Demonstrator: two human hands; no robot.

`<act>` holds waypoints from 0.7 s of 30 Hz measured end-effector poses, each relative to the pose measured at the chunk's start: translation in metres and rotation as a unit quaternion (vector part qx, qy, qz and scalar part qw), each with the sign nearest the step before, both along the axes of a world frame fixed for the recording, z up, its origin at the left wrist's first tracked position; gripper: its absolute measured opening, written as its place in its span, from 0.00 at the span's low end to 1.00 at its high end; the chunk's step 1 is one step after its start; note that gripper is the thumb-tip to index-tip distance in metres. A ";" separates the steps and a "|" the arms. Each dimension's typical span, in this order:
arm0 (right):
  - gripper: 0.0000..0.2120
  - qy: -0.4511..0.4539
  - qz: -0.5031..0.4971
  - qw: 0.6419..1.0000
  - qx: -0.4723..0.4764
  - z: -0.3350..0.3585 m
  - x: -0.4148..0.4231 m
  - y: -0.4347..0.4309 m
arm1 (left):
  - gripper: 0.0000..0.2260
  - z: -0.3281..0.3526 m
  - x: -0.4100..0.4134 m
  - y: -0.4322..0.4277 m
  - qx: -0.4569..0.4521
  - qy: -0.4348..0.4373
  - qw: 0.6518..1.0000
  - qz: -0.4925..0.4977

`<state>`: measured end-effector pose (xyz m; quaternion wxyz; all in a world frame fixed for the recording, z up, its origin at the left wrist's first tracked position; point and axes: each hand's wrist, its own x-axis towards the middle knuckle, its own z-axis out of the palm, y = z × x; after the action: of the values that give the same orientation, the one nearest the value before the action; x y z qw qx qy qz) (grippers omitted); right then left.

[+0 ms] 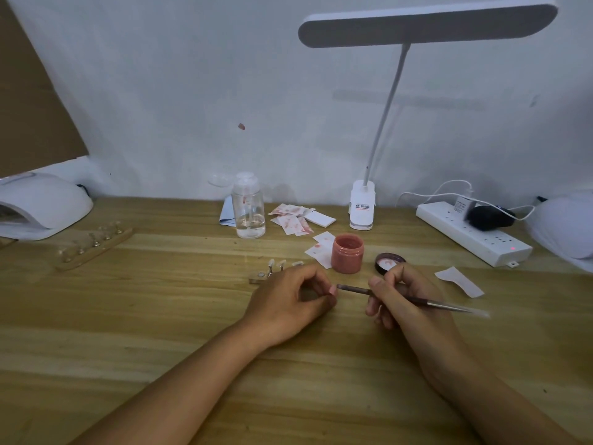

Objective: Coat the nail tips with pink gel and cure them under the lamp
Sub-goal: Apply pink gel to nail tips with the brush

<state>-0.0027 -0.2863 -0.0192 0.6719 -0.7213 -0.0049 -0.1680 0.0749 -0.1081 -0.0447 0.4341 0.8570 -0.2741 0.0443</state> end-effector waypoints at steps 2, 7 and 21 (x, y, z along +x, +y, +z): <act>0.13 0.002 0.000 1.000 0.000 0.000 0.000 0.000 | 0.04 0.000 0.000 0.000 0.000 0.001 1.000 0.002; 0.12 0.005 -0.002 1.000 0.014 0.002 -0.002 0.002 | 0.05 -0.001 0.001 0.000 -0.002 0.012 1.000 0.007; 0.09 0.031 0.026 0.999 -0.014 0.006 -0.008 0.004 | 0.07 -0.001 0.001 0.000 -0.008 0.020 1.000 0.007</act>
<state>-0.0104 -0.2819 -0.0134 0.6660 -0.7349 -0.0049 -0.1281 0.0759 -0.1085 -0.0457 0.4456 0.8562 -0.2593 0.0324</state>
